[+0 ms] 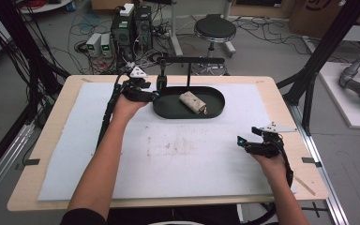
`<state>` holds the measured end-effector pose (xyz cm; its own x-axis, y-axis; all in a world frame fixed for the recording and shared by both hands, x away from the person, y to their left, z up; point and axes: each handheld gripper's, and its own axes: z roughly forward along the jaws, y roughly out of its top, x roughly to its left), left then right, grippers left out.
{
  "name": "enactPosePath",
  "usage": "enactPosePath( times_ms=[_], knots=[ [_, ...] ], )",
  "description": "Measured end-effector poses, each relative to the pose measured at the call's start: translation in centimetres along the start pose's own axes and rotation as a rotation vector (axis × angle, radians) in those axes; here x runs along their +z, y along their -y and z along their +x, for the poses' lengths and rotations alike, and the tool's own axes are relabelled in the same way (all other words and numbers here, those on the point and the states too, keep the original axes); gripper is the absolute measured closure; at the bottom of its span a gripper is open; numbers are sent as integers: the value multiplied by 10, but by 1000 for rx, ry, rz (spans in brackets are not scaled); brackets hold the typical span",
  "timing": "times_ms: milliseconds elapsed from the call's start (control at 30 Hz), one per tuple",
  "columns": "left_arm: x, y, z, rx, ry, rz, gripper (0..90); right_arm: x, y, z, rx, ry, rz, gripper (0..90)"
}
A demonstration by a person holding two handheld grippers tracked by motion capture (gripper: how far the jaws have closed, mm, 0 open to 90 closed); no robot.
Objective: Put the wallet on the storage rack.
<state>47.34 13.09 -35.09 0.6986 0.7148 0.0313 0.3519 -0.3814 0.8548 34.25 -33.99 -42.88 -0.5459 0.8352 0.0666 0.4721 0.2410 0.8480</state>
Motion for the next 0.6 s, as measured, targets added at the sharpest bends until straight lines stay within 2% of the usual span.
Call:
enactPosePath(
  times_ms=[100, 267, 467, 600],
  knots=[
    [-11, 12, -1, -19, 60, -13, 402, 0, 0, 0, 0, 2, 0, 194],
    [-33, 30, -8, -14, 122, -29, 345, -1, 0, 1, 0, 5, -3, 193],
    [-56, 52, -18, -5, 179, -56, 343, 2, 0, 1, -1, 9, 5, 193],
    [-66, 66, -25, -4, 207, -62, 299, 2, 0, 0, 5, 13, 7, 194]
  ],
)
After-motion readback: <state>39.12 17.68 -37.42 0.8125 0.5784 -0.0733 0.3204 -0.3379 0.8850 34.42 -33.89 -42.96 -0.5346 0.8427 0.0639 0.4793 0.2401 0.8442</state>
